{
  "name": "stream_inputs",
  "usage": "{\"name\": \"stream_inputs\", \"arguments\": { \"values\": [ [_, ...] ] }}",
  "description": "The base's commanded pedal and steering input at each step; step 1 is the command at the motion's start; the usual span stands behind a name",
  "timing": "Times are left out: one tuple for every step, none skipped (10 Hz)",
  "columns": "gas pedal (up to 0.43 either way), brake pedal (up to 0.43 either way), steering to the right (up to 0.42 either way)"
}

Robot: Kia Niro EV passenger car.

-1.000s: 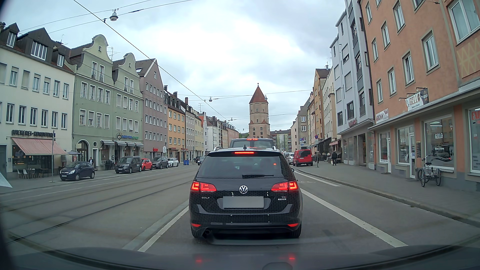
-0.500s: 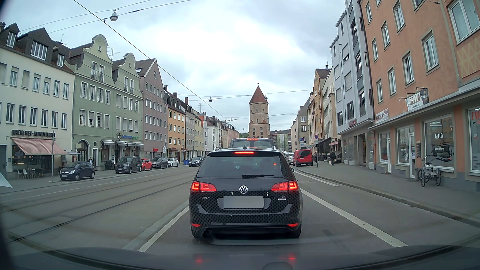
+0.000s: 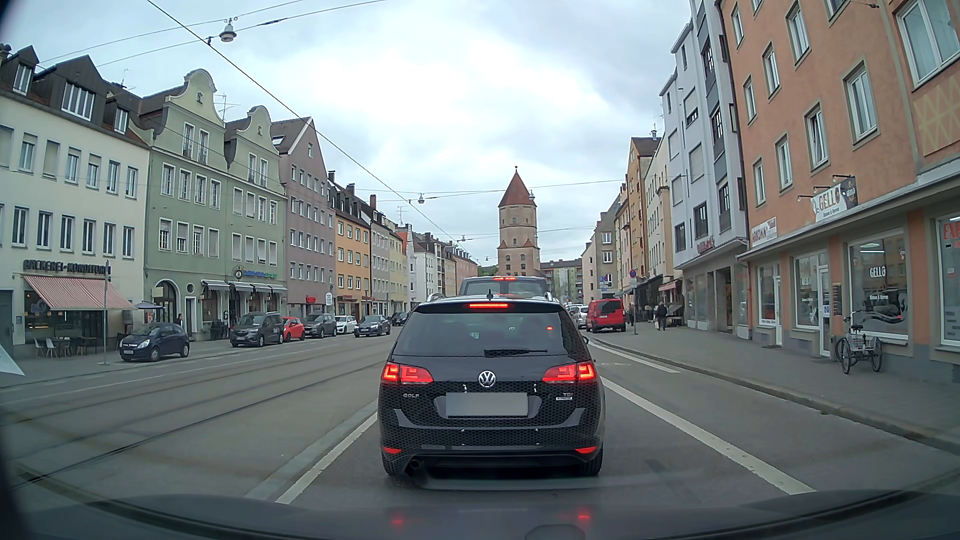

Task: Follow the waypoints while adhering to traffic rules and regulations

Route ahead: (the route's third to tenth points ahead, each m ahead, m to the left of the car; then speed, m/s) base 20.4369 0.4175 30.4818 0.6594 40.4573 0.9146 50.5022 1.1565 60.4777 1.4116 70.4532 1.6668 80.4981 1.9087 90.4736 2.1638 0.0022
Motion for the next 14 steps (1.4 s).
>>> {"name": "stream_inputs", "arguments": {
  "values": [
    [0.0, 0.226, -0.02],
    [0.0, 0.226, -0.02],
    [0.0, 0.226, -0.02],
    [0.0, 0.226, -0.02],
    [0.0, 0.226, -0.02],
    [0.0, 0.226, -0.02],
    [0.0, 0.226, -0.02],
    [0.0, 0.232, -0.02],
    [0.0, 0.232, -0.02],
    [0.0, 0.232, -0.02],
    [0.0, 0.226, -0.019],
    [0.0, 0.232, -0.019],
    [0.0, 0.232, -0.02],
    [0.0, 0.232, -0.02]
  ]
}}
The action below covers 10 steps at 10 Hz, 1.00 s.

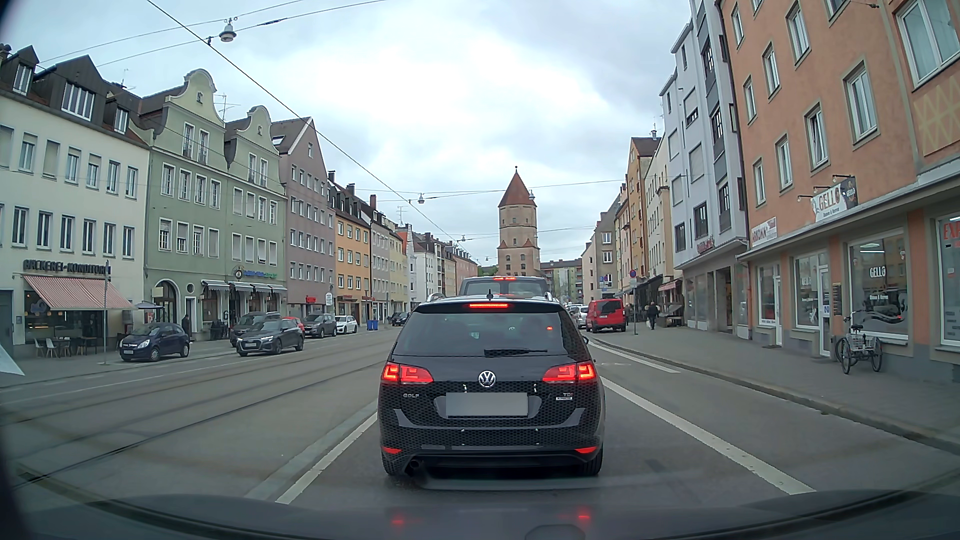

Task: Follow the waypoints while adhering to traffic rules and regulations

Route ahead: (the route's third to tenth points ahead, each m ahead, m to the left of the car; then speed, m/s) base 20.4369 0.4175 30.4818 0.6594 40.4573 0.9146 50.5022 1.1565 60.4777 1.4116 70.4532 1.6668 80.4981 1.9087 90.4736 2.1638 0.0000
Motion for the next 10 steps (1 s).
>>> {"name": "stream_inputs", "arguments": {
  "values": [
    [0.0, 0.232, -0.019],
    [0.0, 0.232, -0.02],
    [0.0, 0.232, -0.019],
    [0.0, 0.232, -0.02],
    [0.0, 0.232, -0.019],
    [0.0, 0.232, -0.02],
    [0.0, 0.232, -0.02],
    [0.0, 0.232, -0.019],
    [0.0, 0.232, -0.019],
    [0.0, 0.232, -0.02]
  ]
}}
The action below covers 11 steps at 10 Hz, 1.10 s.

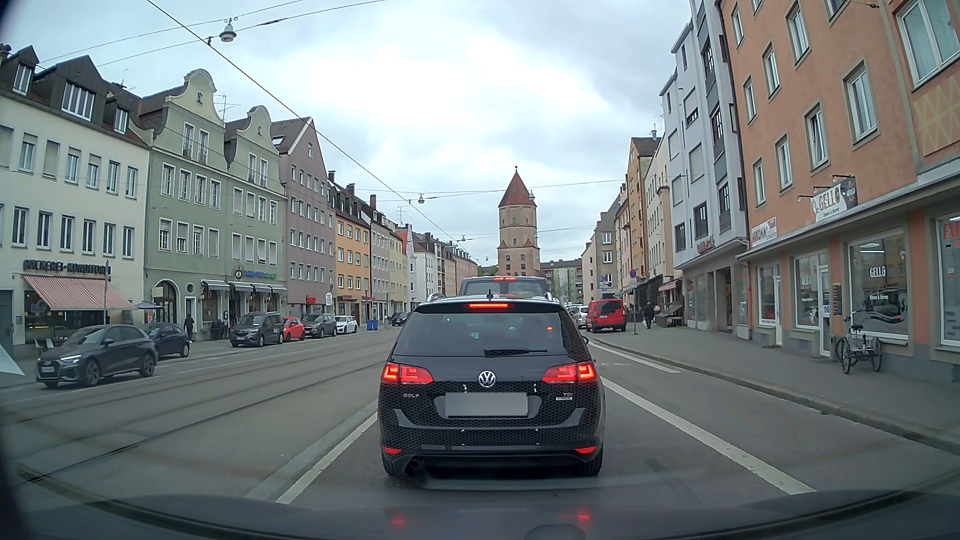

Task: Follow the waypoints while adhering to traffic rules and regulations

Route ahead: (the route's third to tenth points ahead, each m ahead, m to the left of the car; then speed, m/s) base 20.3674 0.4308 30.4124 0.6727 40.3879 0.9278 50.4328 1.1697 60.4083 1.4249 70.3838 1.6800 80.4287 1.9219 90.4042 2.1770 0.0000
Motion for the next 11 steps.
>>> {"name": "stream_inputs", "arguments": {
  "values": [
    [0.0, 0.232, -0.019],
    [0.0, 0.232, -0.02],
    [0.0, 0.232, -0.02],
    [0.0, 0.232, -0.02],
    [0.0, 0.232, -0.02],
    [0.0, 0.232, -0.019],
    [0.0, 0.232, -0.019],
    [0.0, 0.232, -0.02],
    [0.0, 0.232, -0.02],
    [0.0, 0.232, -0.019],
    [0.0, 0.232, -0.019]
  ]
}}
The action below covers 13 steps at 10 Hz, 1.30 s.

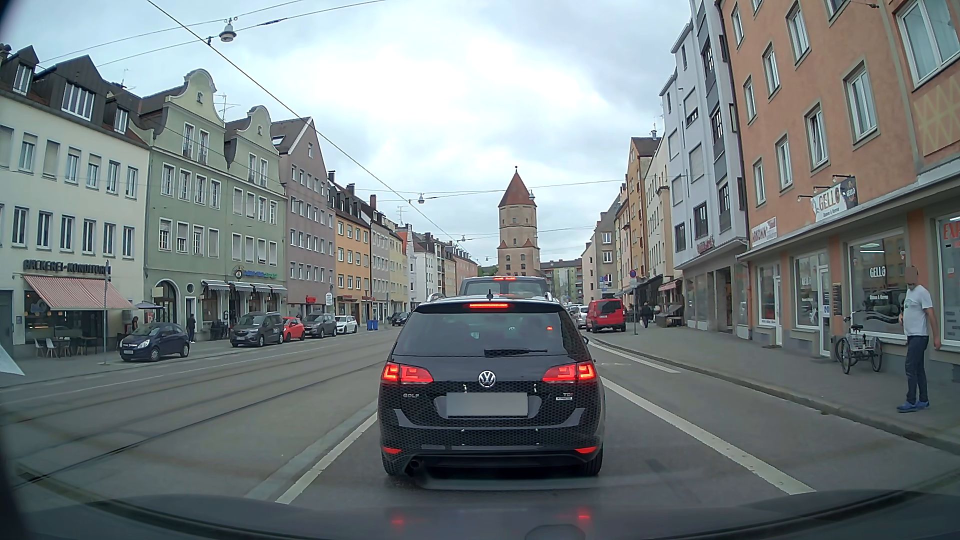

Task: Follow the waypoints while adhering to traffic rules and regulations

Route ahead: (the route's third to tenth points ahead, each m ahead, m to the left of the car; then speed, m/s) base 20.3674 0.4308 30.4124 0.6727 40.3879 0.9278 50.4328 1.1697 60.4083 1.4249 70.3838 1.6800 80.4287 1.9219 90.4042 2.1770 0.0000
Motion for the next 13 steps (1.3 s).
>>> {"name": "stream_inputs", "arguments": {
  "values": [
    [0.0, 0.232, -0.019],
    [0.0, 0.232, -0.019],
    [0.0, 0.232, -0.02],
    [0.0, 0.232, -0.02],
    [0.0, 0.232, -0.02],
    [0.0, 0.232, -0.019],
    [0.0, 0.232, -0.019],
    [0.0, 0.232, -0.02],
    [0.0, 0.232, -0.019],
    [0.0, 0.232, -0.02],
    [0.0, 0.232, -0.019],
    [0.0, 0.232, -0.019],
    [0.0, 0.232, -0.02]
  ]
}}
